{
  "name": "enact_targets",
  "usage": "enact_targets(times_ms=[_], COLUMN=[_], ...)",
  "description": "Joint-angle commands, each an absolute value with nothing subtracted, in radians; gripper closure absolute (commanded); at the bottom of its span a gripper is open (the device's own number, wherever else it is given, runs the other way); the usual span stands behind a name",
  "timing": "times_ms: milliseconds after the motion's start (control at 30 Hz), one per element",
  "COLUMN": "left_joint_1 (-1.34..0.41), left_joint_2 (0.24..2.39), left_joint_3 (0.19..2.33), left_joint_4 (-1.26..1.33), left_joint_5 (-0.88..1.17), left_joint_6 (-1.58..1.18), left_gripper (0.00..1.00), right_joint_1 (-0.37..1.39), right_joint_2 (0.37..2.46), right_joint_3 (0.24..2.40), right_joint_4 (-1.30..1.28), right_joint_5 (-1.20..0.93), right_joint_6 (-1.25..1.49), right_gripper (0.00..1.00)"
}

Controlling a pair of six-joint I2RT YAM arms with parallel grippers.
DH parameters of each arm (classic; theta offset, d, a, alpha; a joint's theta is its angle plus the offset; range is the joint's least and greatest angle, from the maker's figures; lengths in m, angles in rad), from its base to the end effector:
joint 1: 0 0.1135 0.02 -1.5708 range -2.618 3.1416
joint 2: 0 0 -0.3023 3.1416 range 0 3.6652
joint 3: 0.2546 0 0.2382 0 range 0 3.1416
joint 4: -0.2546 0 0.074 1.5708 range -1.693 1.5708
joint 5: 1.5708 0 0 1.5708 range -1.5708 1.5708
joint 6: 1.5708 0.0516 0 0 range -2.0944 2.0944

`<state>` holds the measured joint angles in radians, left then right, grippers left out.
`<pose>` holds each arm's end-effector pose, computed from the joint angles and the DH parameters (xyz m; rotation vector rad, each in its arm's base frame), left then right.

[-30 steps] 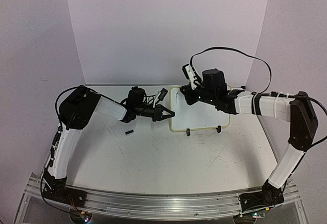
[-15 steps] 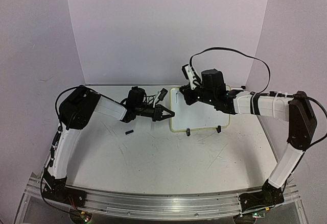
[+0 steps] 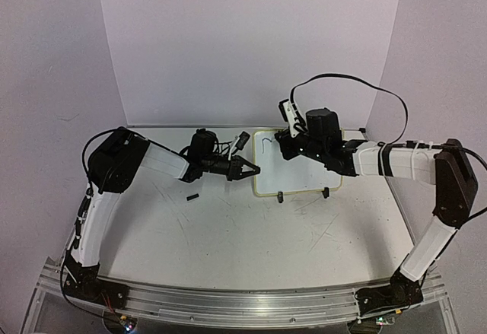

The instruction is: Write a sentence on the whiteboard

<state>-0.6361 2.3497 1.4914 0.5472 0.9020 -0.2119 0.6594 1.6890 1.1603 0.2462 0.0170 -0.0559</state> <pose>0.4018 -0.3470 0.1610 1.0527 1.7114 -1.4045 0.3211 0.2478 0.3142 -0.6443 1.7583 0.4027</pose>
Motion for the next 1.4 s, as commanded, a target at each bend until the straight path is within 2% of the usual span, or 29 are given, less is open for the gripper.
enact_targets(times_ms=[0, 733, 1133, 1367], left_joint_1=[-0.647, -0.65, -0.65, -0.649], left_joint_2=[2.353, 2.352, 2.352, 2.353], left_joint_3=[1.493, 1.496, 1.497, 1.495], left_joint_4=[0.442, 0.436, 0.436, 0.434], left_joint_5=[0.876, 0.876, 0.876, 0.875], left_joint_6=[-0.145, -0.141, -0.142, -0.141], left_gripper=[1.0, 1.0, 1.0, 1.0], right_joint_1=[0.65, 0.679, 0.678, 0.678], right_joint_2=[1.664, 1.739, 1.68, 1.641], right_joint_3=[1.158, 1.201, 1.147, 1.101], right_joint_4=[0.275, 0.272, 0.307, 0.31], right_joint_5=[0.015, -0.055, 0.124, 0.14], right_joint_6=[-0.042, -0.016, -0.009, -0.009], right_gripper=[1.0, 1.0, 1.0, 1.0])
